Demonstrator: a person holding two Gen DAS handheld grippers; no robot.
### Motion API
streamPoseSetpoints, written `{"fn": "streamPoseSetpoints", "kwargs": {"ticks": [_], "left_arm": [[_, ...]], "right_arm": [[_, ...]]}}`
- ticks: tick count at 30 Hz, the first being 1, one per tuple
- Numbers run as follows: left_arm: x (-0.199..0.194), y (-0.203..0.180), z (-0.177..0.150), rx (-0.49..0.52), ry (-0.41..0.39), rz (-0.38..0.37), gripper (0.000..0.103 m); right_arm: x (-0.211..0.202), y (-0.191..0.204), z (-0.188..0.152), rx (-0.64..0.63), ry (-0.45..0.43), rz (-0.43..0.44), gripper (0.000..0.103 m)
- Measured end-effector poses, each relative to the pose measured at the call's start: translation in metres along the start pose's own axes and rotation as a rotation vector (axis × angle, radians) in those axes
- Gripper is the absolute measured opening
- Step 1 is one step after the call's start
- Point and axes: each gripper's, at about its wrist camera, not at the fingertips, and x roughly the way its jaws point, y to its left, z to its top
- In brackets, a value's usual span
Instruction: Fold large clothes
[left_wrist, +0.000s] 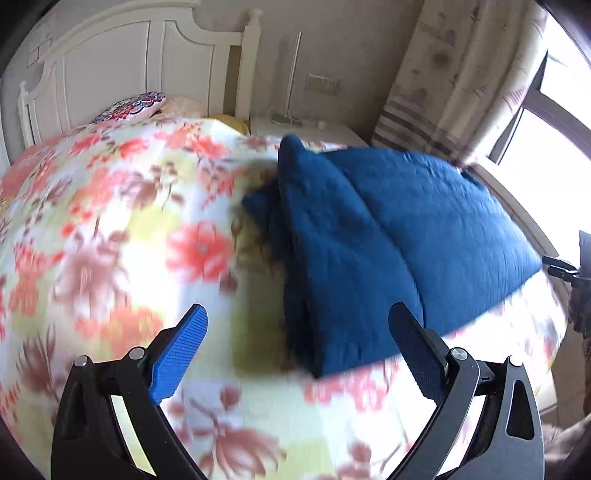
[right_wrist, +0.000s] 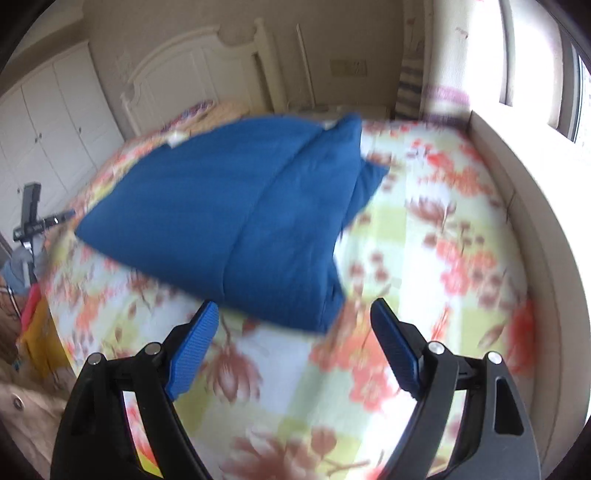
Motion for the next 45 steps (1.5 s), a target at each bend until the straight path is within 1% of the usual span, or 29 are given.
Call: {"fn": "streamPoseSetpoints", "kwargs": {"ticks": [2, 4, 5, 6, 8, 10, 13, 16, 17, 19, 22, 23, 24, 25, 26, 27, 28, 29, 30, 32, 34, 36, 38, 40, 41, 45], "left_arm": [[0.005, -0.004, -0.013, 0.016, 0.007, 0.004, 0.096], [0.02, -0.008, -0.017, 0.027, 0.028, 0.009, 0.096], [0.027, -0.009, -0.015, 0.025, 0.034, 0.007, 0.099], [0.034, -0.008, -0.011, 0.021, 0.033, -0.005, 0.099], [0.04, -0.007, -0.001, 0.008, 0.022, -0.036, 0.099], [0.041, -0.007, 0.007, 0.001, 0.013, -0.066, 0.099], [0.045, -0.013, 0.013, 0.014, 0.032, -0.099, 0.099], [0.05, -0.028, 0.012, 0.043, 0.088, -0.189, 0.099], [0.046, -0.032, 0.009, 0.056, 0.075, -0.178, 0.099], [0.036, -0.041, 0.001, 0.075, 0.056, -0.208, 0.099], [0.036, -0.047, -0.006, 0.087, 0.038, -0.187, 0.099], [0.041, -0.046, -0.006, 0.064, 0.034, -0.198, 0.092], [0.044, -0.045, -0.005, 0.044, 0.018, -0.205, 0.079], [0.047, -0.046, -0.005, 0.027, -0.001, -0.208, 0.076], [0.049, -0.046, -0.007, 0.016, -0.006, -0.211, 0.066], [0.05, -0.048, -0.007, 0.006, 0.002, -0.213, 0.059], [0.049, -0.052, -0.009, 0.013, 0.004, -0.204, 0.055], [0.045, -0.055, -0.01, 0.026, 0.006, -0.194, 0.048], [0.04, -0.056, -0.012, 0.03, 0.012, -0.193, 0.042], [0.027, -0.059, -0.017, 0.04, 0.02, -0.191, 0.038], [0.014, -0.061, -0.023, 0.051, 0.03, -0.187, 0.036], [-0.007, -0.066, -0.04, 0.059, 0.045, -0.202, 0.036], [-0.027, -0.068, -0.059, 0.062, 0.054, -0.221, 0.036], [-0.046, -0.069, -0.079, 0.044, 0.063, -0.247, 0.036], [-0.061, -0.069, -0.094, 0.023, 0.067, -0.266, 0.036], [-0.095, -0.075, -0.131, -0.008, 0.059, -0.3, 0.037]], "right_arm": [[0.011, 0.005, -0.003, -0.021, 0.012, -0.01, 0.083], [0.021, 0.011, 0.003, -0.054, -0.007, -0.019, 0.083], [0.027, 0.014, 0.005, -0.06, -0.01, -0.022, 0.083], [0.035, 0.017, 0.009, -0.063, -0.01, -0.025, 0.083], [0.045, 0.025, 0.012, -0.105, -0.018, -0.067, 0.083], [0.045, 0.032, 0.013, -0.127, -0.026, -0.095, 0.083], [0.04, 0.035, 0.012, -0.131, -0.043, -0.112, 0.08], [0.04, 0.034, 0.014, -0.115, -0.049, -0.116, 0.08], [0.039, 0.034, 0.013, -0.106, -0.054, -0.119, 0.08], [0.035, 0.034, 0.012, -0.101, -0.069, -0.117, 0.079], [0.034, 0.03, 0.012, -0.085, -0.082, -0.094, 0.078], [0.035, 0.029, 0.012, -0.077, -0.085, -0.088, 0.077], [0.036, 0.027, 0.013, -0.062, -0.091, -0.078, 0.075], [0.036, 0.027, 0.013, -0.055, -0.098, -0.073, 0.071], [0.035, 0.028, 0.012, -0.052, -0.11, -0.064, 0.061], [0.032, 0.03, 0.01, -0.051, -0.124, -0.059, 0.046], [0.03, 0.035, 0.009, -0.057, -0.13, -0.054, 0.039], [0.027, 0.041, 0.006, -0.068, -0.134, -0.061, 0.03], [0.024, 0.047, 0.004, -0.08, -0.133, -0.071, 0.024], [0.018, 0.055, 0.0, -0.094, -0.133, -0.081, 0.021], [0.004, 0.061, -0.009, -0.102, -0.133, -0.048, 0.02], [-0.013, 0.066, -0.024, -0.096, -0.117, -0.014, 0.02], [-0.03, 0.075, -0.044, -0.105, -0.1, 0.01, 0.02], [-0.051, 0.084, -0.069, -0.095, -0.078, 0.048, 0.02], [-0.065, 0.09, -0.083, -0.079, -0.069, 0.069, 0.02], [-0.102, 0.111, -0.123, -0.09, -0.065, 0.08, 0.021]]}}
